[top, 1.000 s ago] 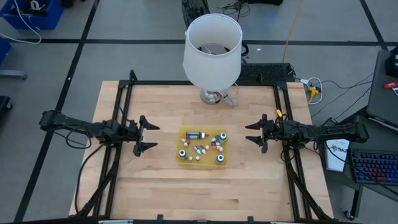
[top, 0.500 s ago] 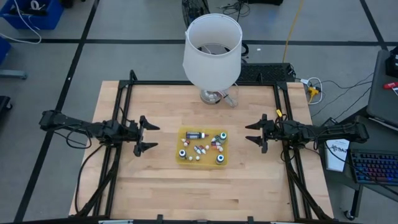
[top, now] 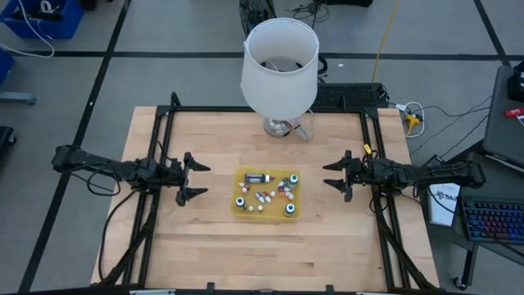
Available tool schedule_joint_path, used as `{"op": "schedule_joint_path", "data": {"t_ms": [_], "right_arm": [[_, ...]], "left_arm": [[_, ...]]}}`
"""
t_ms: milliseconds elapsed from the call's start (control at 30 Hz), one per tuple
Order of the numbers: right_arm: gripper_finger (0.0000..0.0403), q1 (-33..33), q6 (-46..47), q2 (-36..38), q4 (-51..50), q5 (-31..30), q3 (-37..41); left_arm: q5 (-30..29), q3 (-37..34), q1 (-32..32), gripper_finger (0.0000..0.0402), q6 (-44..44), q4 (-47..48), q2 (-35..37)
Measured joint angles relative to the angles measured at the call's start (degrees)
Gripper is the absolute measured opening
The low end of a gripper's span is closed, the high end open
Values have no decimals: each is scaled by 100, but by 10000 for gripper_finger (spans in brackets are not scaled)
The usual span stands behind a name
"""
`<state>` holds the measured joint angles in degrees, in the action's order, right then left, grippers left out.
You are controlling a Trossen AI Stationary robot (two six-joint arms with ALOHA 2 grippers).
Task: Pick & Place food coloring
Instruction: Return to Home Position
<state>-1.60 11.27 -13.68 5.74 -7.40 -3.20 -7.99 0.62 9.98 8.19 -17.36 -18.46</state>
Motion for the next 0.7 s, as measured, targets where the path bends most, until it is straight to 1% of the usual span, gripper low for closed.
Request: {"op": "schedule_joint_path", "data": {"t_ms": [700], "right_arm": [[238,0,0,-1,0,0,0]], "left_arm": [[-4,0,0,373,-11,-2,0]]}}
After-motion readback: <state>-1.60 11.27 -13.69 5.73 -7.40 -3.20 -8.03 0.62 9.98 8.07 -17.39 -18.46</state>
